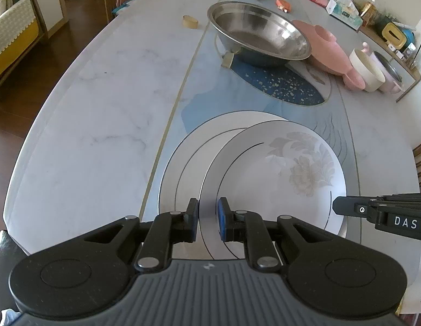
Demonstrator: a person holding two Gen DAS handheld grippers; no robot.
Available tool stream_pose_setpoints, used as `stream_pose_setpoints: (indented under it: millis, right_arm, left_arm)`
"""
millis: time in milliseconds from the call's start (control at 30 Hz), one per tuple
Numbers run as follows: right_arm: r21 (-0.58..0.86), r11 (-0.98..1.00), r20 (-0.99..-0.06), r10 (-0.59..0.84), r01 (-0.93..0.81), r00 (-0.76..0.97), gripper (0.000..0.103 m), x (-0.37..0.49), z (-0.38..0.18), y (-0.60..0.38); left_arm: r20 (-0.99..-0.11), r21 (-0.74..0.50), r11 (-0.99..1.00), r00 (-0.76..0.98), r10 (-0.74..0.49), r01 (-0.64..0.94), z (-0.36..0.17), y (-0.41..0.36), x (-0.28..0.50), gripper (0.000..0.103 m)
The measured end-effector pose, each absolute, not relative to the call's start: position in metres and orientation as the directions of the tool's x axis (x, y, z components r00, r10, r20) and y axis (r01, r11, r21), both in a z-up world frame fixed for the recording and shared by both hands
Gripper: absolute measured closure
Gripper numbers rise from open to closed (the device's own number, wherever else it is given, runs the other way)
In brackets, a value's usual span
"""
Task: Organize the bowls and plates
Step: 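Carry the smaller plate with both grippers onto the large white plate, then open both grippers to release the stacked plate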
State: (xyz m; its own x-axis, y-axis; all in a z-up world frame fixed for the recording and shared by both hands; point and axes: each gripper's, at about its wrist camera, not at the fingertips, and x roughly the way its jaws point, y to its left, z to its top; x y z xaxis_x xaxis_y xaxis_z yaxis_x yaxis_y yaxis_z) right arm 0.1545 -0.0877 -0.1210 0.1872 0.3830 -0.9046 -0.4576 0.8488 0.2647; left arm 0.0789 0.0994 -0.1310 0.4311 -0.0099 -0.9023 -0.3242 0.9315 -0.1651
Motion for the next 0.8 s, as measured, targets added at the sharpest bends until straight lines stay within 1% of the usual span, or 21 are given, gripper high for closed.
stream_pose_setpoints:
  millis: [233, 300, 500, 567, 733, 800]
  right_arm:
    - [0.281, 0.849, -0.905, 0.39, -0.448, 0.172, 0.095, 0.157, -0.123, -0.09]
    - [0.298, 0.845, -0.901, 0.403, -0.443, 0.161, 0.095, 0.159, -0.125, -0.09]
    - [0.311, 0.84, -0.901, 0.409, -0.444, 0.144, 0.096, 0.156, -0.13, -0.084]
    - [0.309, 0.844, -0.904, 0.404, -0.438, 0.141, 0.096, 0.156, -0.134, -0.084]
    - [0.303, 0.854, -0.903, 0.399, -0.423, 0.158, 0.1, 0.156, -0.138, -0.089]
    - [0.29, 0.851, -0.903, 0.395, -0.438, 0.169, 0.098, 0.154, -0.135, -0.089]
  left_arm:
    - [-0.905, -0.153, 0.934, 0.426, -0.001, -0.323, -0.134, 0.1, 0.08, 0.089]
    - [-0.9, -0.176, 0.934, 0.435, -0.024, -0.311, -0.133, 0.1, 0.081, 0.093]
    - [-0.889, -0.152, 0.958, 0.457, -0.024, -0.245, -0.127, 0.086, 0.088, 0.093]
    - [-0.89, -0.15, 0.959, 0.454, -0.025, -0.24, -0.128, 0.083, 0.088, 0.093]
    - [-0.895, -0.156, 0.956, 0.446, -0.031, -0.247, -0.132, 0.083, 0.085, 0.093]
    - [-0.895, -0.158, 0.955, 0.446, -0.032, -0.25, -0.132, 0.082, 0.084, 0.093]
